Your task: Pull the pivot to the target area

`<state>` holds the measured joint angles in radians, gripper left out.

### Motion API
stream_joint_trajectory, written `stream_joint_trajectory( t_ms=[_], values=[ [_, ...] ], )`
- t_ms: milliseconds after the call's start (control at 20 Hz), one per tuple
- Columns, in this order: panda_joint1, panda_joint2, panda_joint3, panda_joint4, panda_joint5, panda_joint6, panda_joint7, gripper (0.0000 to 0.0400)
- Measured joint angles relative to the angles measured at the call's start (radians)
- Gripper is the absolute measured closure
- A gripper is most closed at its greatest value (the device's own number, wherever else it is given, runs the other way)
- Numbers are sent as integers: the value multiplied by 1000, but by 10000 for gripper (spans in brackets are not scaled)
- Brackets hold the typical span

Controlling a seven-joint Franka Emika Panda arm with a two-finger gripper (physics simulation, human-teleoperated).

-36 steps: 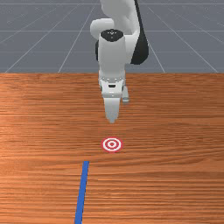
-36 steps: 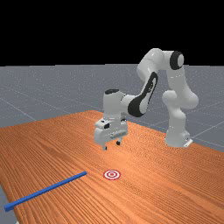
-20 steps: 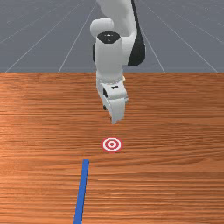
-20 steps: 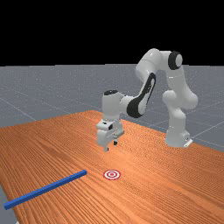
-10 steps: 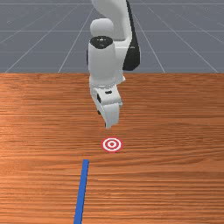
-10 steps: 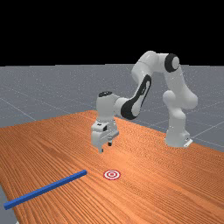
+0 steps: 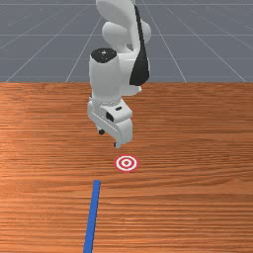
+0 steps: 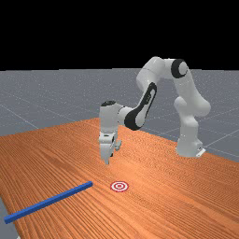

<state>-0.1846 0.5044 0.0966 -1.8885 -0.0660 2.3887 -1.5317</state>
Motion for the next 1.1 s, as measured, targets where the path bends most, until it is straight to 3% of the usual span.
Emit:
stream_joint_trajectory(
  t_ms=[100,150,250,350,400,500,600,700,900,1100],
  values=[
    [-19,3,1,5,-2,-2,-43,0],
    [-60,8,39,8,-29,-5,-254,0],
    [-67,13,34,11,-30,1,-247,0],
    [-102,28,71,13,-55,5,-432,0],
    [-85,26,48,12,-41,8,-324,0],
    [-120,24,85,12,-67,0,-516,0],
    [-102,13,64,12,-50,-6,-413,0],
    [-126,17,85,16,-64,-9,-535,0],
    [-139,21,75,25,-58,-12,-528,0],
    [-203,43,136,33,-110,-5,-858,0]
  ],
)
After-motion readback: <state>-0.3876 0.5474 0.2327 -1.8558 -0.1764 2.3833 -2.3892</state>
